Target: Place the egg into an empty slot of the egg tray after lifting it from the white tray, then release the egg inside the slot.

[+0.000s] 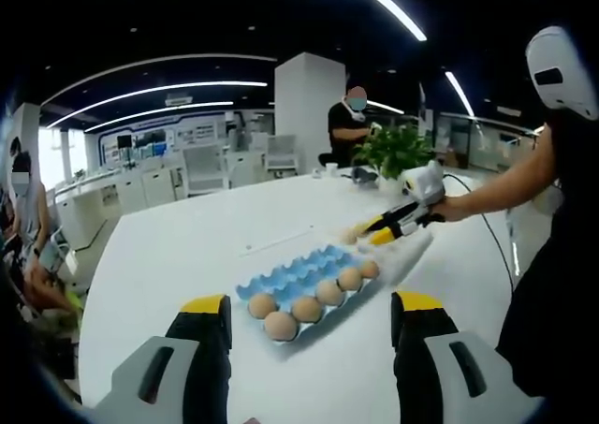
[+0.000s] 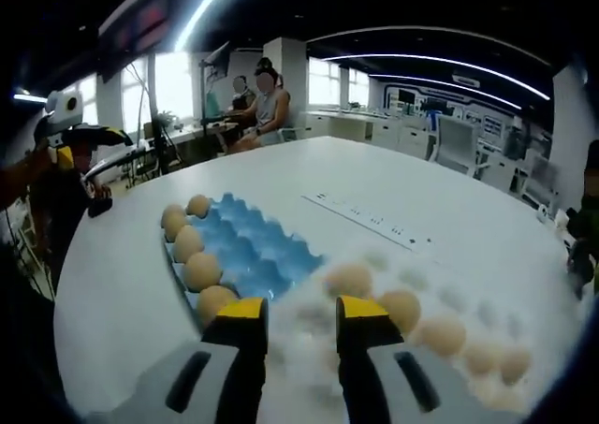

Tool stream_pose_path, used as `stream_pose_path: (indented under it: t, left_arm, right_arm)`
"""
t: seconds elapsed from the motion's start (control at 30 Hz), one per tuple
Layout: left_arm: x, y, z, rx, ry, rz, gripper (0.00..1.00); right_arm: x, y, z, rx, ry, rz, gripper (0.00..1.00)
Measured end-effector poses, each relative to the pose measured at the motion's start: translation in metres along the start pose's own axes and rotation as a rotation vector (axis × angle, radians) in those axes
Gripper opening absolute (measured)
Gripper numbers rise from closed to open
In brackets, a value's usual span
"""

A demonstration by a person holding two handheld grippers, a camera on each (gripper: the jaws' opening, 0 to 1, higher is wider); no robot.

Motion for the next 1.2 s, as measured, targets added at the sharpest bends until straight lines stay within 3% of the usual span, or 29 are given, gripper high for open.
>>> stream_pose_path:
  t: [0.6,0.77,0.87,1.2]
  left_arm:
    - [-0.002,0.002,-0.003,-0.007,-0.007,0.000,0.70]
    - [-0.001,0.003,-0.002,-0.007,-0.005,0.000,0.70]
    - [-0.001,0.003,-0.001,-0.006,-0.004,-0.001,0.70]
    - [0.000,0.004,0.000,-0.008,0.002,-0.002,0.70]
  right_arm:
    - [0.012,-0.026,-0.028,-0.033,-0.098,0.065,0.29]
    - [0.006,-0.026,-0.027,-0.001,-0.092,0.085,0.27]
    - [0.003,-0.026,-0.029,0.137,-0.103,0.137,0.25]
    - [0.000,-0.026,-0.031,0.132,-0.065,0.168,0.26]
Point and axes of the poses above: the point that each gripper's makers call its tool centre point, and the gripper's own axes: x roughly backward along the fingers, z roughly to its left, y roughly out of its top, the point moved 8 cm from there along x, roughly backward along the fingers, and after that the axes turned 5 degrees about z, right-handed, at the moved point
